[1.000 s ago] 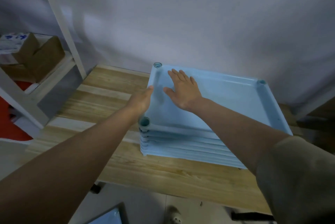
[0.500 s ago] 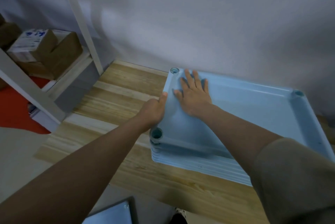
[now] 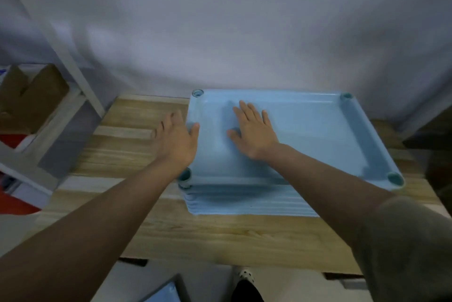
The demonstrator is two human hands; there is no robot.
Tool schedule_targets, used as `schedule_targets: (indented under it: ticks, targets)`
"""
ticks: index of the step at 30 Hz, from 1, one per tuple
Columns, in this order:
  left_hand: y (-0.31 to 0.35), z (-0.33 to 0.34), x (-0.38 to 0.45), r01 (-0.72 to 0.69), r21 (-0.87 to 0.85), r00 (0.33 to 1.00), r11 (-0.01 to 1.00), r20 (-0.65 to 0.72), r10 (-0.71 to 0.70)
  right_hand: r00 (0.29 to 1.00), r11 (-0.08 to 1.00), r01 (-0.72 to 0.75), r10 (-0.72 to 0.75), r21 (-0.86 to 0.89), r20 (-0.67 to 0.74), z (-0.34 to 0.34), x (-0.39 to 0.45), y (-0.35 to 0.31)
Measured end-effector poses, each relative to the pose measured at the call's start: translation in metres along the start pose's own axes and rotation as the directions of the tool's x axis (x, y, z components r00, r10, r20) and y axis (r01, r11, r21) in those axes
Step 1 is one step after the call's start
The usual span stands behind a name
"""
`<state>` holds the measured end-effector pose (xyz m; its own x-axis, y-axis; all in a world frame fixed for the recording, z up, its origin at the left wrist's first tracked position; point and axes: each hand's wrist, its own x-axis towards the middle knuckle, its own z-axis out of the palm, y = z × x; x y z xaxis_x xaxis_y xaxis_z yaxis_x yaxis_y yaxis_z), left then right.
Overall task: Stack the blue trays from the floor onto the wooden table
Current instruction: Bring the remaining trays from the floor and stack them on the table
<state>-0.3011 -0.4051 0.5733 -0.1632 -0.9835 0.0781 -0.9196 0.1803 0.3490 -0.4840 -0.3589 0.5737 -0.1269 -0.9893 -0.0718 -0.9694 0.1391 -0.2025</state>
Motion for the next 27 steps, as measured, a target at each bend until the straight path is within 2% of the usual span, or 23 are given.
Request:
schedule_targets:
  ticks: [2,4,8,10,12,15,17,21,27]
  targets:
    - [0.019,0.0,-0.002,-0.188,0.049,0.982,0.981,-0.009,0.188,0.996,0.997,-0.071,0.072,0.034,-0.044,-0.008,-0.02,0.021]
    - [0.051,0.006,-0.008,-0.33,0.036,0.942,0.943,0.076,0.326,0.982,0.986,-0.148,0.155,0.075,-0.108,-0.019,-0.037,0.043]
    - [0.122,0.023,-0.038,-0.47,-0.016,0.842,0.883,0.292,0.453,0.907,0.933,-0.32,0.351,0.163,-0.231,-0.046,-0.065,0.093]
    - [0.146,0.032,-0.05,-0.484,-0.007,0.81,0.875,0.374,0.451,0.851,0.89,-0.419,0.454,0.181,-0.263,-0.06,-0.077,0.121]
    - [0.164,0.04,-0.056,-0.467,0.015,0.797,0.884,0.44,0.414,0.799,0.829,-0.52,0.558,0.206,-0.226,-0.07,-0.086,0.15]
    - [0.183,0.05,-0.059,-0.427,0.058,0.803,0.902,0.483,0.349,0.773,0.71,-0.565,0.634,0.42,-0.033,-0.077,-0.101,0.186]
    - [0.191,0.054,-0.061,-0.407,0.104,0.817,0.908,0.487,0.31,0.773,0.573,-0.552,0.624,0.606,0.114,-0.074,-0.11,0.2]
    - [0.195,0.06,-0.067,-0.395,0.172,0.843,0.903,0.458,0.281,0.738,0.326,-0.584,0.596,0.744,0.318,-0.061,-0.124,0.215]
    - [0.195,0.063,-0.071,-0.378,0.189,0.862,0.906,0.429,0.27,0.781,0.375,-0.529,0.565,0.762,0.265,-0.051,-0.128,0.218]
